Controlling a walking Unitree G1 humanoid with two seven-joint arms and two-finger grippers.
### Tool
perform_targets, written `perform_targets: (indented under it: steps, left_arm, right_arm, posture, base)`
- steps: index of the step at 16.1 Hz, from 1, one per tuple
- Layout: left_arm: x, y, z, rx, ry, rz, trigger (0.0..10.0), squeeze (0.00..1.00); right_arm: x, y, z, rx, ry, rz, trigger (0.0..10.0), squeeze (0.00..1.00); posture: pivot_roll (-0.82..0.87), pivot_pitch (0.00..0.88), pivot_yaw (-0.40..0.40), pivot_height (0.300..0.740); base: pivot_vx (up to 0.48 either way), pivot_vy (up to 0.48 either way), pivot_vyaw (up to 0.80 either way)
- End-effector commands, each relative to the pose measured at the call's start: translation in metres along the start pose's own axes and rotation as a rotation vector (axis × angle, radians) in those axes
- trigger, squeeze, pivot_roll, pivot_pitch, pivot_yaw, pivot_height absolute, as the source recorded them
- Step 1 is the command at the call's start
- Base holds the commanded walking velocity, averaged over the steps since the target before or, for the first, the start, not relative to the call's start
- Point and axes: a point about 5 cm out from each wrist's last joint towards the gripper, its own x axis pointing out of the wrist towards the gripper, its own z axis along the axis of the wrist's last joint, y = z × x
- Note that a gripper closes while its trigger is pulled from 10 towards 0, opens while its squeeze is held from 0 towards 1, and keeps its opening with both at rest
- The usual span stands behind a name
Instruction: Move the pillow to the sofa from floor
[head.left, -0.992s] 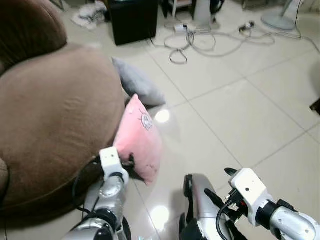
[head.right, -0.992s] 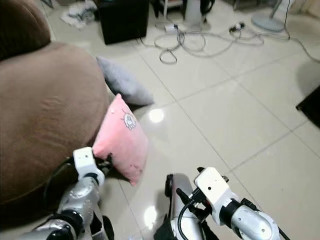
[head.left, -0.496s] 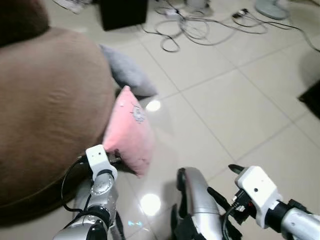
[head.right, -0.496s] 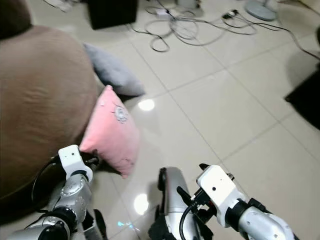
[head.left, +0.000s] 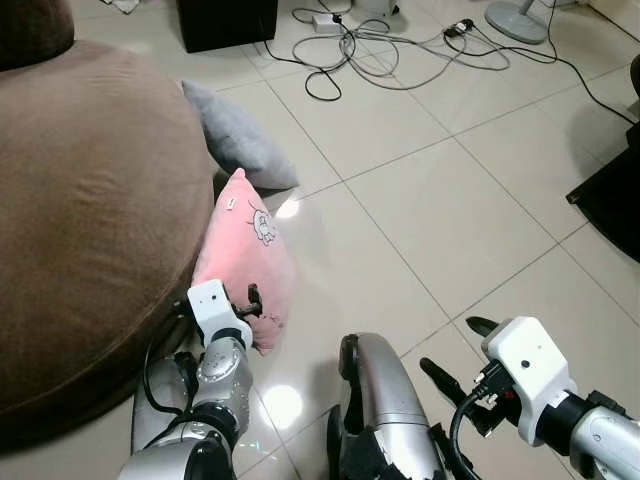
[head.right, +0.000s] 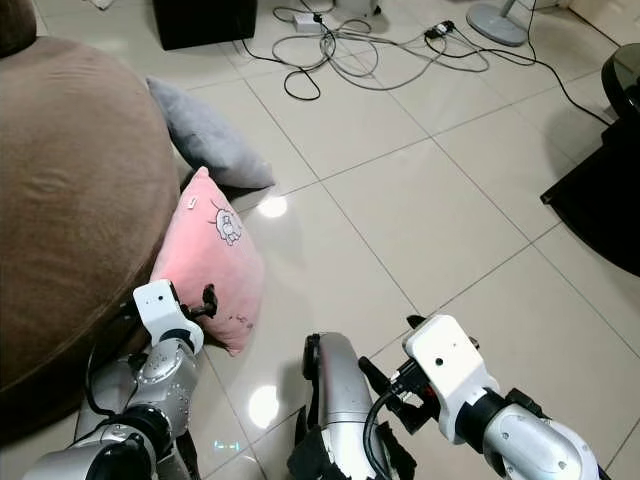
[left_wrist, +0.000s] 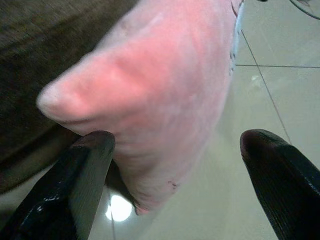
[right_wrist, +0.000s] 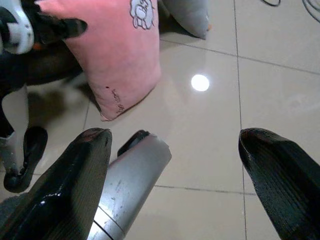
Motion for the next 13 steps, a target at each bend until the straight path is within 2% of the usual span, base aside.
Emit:
perform_targets:
  steps: [1, 4, 9, 11, 13]
  left_arm:
    - [-0.004, -0.001, -0.007, 0.015, 0.023, 0.004, 10.0, 0.0]
    - [-0.003, 0.011, -0.007, 0.02, 0.023, 0.07, 10.0, 0.0]
    - [-0.004, 0.026, -0.005, -0.005, -0.005, 0.162, 10.0, 0.0]
    - [-0.001, 0.023, 0.001, -0.059, -0.022, 0.146, 10.0, 0.0]
    - [0.003, 0.013, 0.007, -0.079, -0.03, 0.094, 10.0, 0.0]
  right_arm:
    - [-0.003, -0.001, 0.0, 0.017, 0.005, -0.017, 10.0, 0.0]
    - [-0.005, 0.002, 0.001, 0.026, 0.006, -0.006, 10.0, 0.0]
    - [-0.007, 0.002, 0.004, 0.021, -0.007, -0.004, 10.0, 0.0]
    - [-0.01, 0.002, 0.006, 0.018, -0.009, -0.005, 10.0, 0.0]
    - [-0.013, 0.002, 0.007, 0.01, -0.012, -0.009, 10.0, 0.0]
  posture:
    - [-0.44, 0.205, -0.181, 0.542]
    - [-0.43, 0.21, -0.182, 0.512]
    - [-0.44, 0.205, -0.19, 0.512]
    - [-0.44, 0.204, -0.194, 0.512]
    - [-0.45, 0.205, -0.199, 0.512]
  base:
    - [0.0, 0.0, 0.0]
    - [0.0, 0.0, 0.0]
    - [0.0, 0.0, 0.0]
    - [0.0, 0.0, 0.0]
    - [0.0, 0.0, 0.0]
